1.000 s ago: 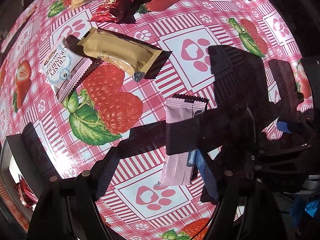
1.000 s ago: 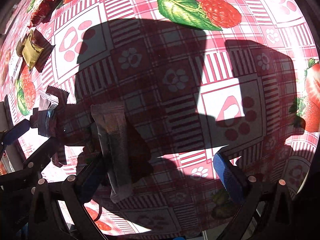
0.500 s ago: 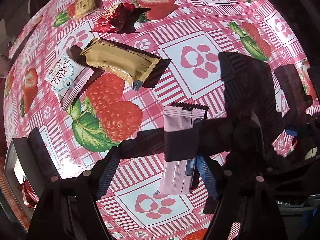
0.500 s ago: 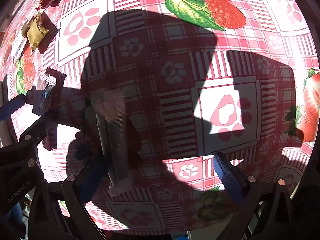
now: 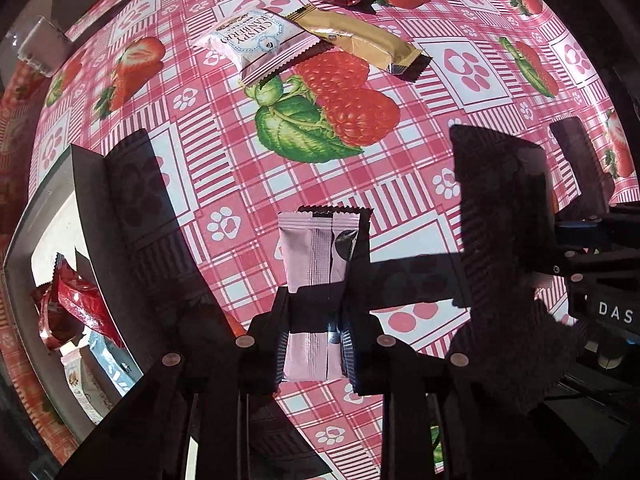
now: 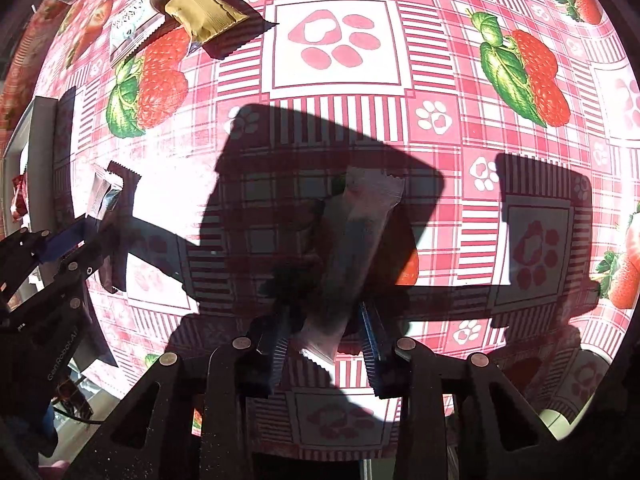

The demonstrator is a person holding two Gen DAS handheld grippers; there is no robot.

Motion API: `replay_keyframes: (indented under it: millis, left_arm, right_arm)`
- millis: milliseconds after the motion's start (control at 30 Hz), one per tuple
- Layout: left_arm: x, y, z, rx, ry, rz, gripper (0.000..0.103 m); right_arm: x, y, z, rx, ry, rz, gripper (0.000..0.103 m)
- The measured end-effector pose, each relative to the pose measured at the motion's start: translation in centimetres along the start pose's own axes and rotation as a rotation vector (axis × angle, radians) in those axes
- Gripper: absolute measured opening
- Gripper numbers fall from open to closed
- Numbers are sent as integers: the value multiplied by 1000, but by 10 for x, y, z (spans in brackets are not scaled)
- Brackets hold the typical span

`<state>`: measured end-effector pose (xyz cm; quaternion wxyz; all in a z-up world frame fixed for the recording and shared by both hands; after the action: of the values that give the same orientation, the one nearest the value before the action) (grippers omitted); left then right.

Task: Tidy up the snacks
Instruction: 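Lift the clear wrapper with the right tool while the left tool lifts the pink bar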

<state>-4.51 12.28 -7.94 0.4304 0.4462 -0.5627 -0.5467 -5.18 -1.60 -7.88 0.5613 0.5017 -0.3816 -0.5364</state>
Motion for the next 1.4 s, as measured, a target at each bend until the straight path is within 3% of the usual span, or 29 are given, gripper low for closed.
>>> replay_keyframes:
  millis: [33,100,133,167,200,500,567,667,933,1100,1233,1400]
  left_arm:
    - [-3,0,4,0,17,1,29]
    - [-11,1,12,-3,46,36,42]
    - [-13,0,15,-12,55,43,60]
    - [-16,-1,17,-18,62,36,70]
    - [-20,-3,19,-19,67,26,71]
    - [-28,-15,12,-41,54,15,80]
    - [-26,-18,8,-47,48,6,80]
    - [-22,-18,0,-52,44,2,81]
    - [-21,-20,-2,-60,38,-1,84]
    - [-22,-22,-2,-62,34,-1,85]
    - [-21,-22,-2,-61,34,-2,86]
    - [-21,-22,-1,-58,35,-2,87]
  right_arm:
    - [-7,-1,2,0,20,5,36]
    - [-14,-1,4,0,40,21,42]
    - [-17,-1,5,-4,32,2,58]
    - [-19,0,3,-4,16,0,77]
    - [-16,1,3,3,4,16,83]
    - [16,-8,-12,-22,-31,26,84]
    - [14,-10,-9,-18,-42,20,93]
    - [29,-22,-12,-22,-66,21,97]
    - [63,-27,-40,-29,-228,-12,102]
    - [65,-31,-46,-47,-228,19,103]
    - [68,-29,-44,-33,-231,20,103]
    - [45,-8,-12,-19,-229,23,103]
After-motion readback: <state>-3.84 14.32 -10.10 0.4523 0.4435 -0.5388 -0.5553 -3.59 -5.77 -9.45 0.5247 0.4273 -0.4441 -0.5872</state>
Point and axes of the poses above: each gripper's, at about its wrist camera, not at the fingertips, and y roughly against the way its jaws point, x to its right, z to its underside, the point moved 6 cm from there along -y, roughly the way its jaws point
